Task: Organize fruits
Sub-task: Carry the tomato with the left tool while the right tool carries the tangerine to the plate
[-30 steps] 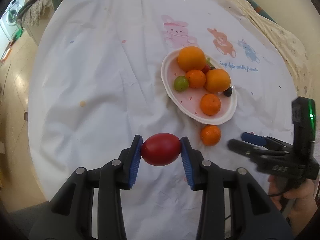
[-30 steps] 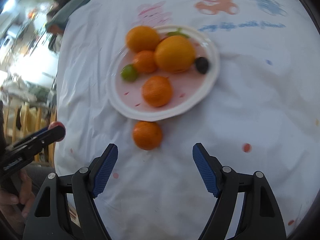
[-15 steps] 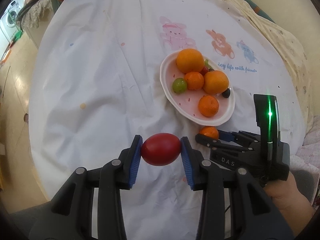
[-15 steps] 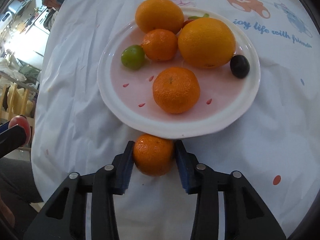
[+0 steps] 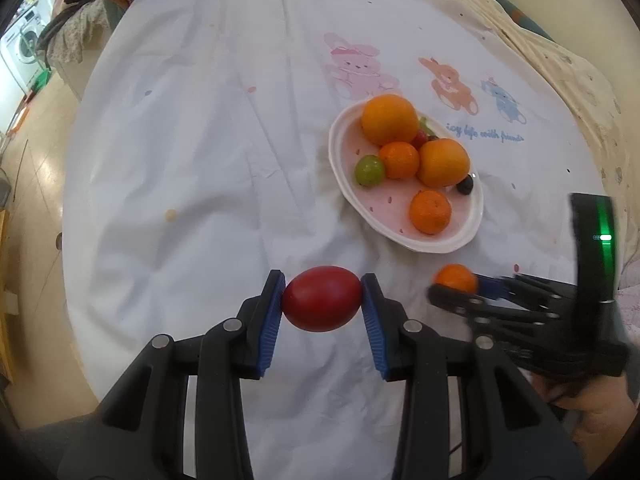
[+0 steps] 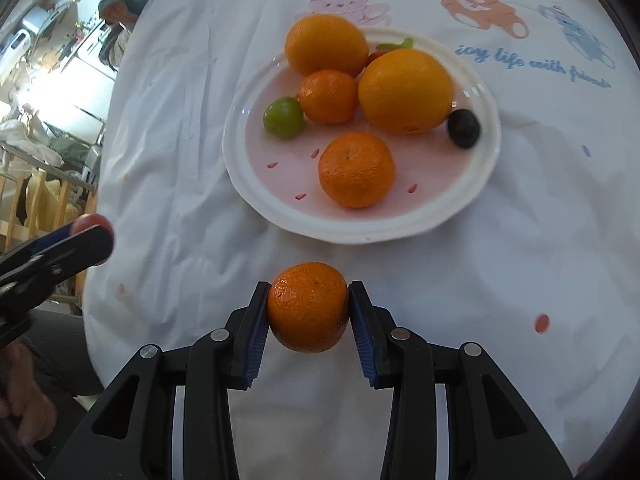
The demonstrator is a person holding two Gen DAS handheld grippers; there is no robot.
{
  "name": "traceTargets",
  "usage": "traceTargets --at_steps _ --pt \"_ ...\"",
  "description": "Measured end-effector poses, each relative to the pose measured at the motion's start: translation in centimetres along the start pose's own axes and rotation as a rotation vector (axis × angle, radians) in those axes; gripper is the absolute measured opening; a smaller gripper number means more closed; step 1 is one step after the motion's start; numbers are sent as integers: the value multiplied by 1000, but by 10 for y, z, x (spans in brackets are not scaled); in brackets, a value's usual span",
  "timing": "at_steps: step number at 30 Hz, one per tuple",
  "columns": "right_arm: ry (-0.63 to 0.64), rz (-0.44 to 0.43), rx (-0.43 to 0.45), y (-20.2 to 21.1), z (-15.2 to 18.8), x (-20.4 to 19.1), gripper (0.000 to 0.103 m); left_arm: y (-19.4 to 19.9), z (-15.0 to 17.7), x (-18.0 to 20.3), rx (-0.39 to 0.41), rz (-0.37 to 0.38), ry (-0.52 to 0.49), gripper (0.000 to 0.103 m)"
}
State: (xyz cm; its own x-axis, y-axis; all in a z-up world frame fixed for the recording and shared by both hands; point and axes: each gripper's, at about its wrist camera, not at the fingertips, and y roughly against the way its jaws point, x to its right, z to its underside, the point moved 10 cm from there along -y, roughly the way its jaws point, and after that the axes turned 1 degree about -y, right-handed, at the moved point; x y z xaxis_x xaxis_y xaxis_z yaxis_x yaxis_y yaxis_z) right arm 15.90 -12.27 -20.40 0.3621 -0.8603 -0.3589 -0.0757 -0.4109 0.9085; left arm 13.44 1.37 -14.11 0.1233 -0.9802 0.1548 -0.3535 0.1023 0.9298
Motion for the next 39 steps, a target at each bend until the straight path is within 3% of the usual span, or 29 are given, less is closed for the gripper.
traceTargets --at_steps 9,21,33,39 --pt "-48 -44 60 44 14 4 40 0 -1 -4 37 -41 -27 35" --pt "-119 -56 213 112 20 30 41 21 -2 0 124 -69 -85 34" --pt "-161 -138 419 165 -17 37 41 58 -32 16 213 -47 -76 34" --pt "-130 -155 457 170 -43 33 41 64 -58 25 246 -39 -75 35"
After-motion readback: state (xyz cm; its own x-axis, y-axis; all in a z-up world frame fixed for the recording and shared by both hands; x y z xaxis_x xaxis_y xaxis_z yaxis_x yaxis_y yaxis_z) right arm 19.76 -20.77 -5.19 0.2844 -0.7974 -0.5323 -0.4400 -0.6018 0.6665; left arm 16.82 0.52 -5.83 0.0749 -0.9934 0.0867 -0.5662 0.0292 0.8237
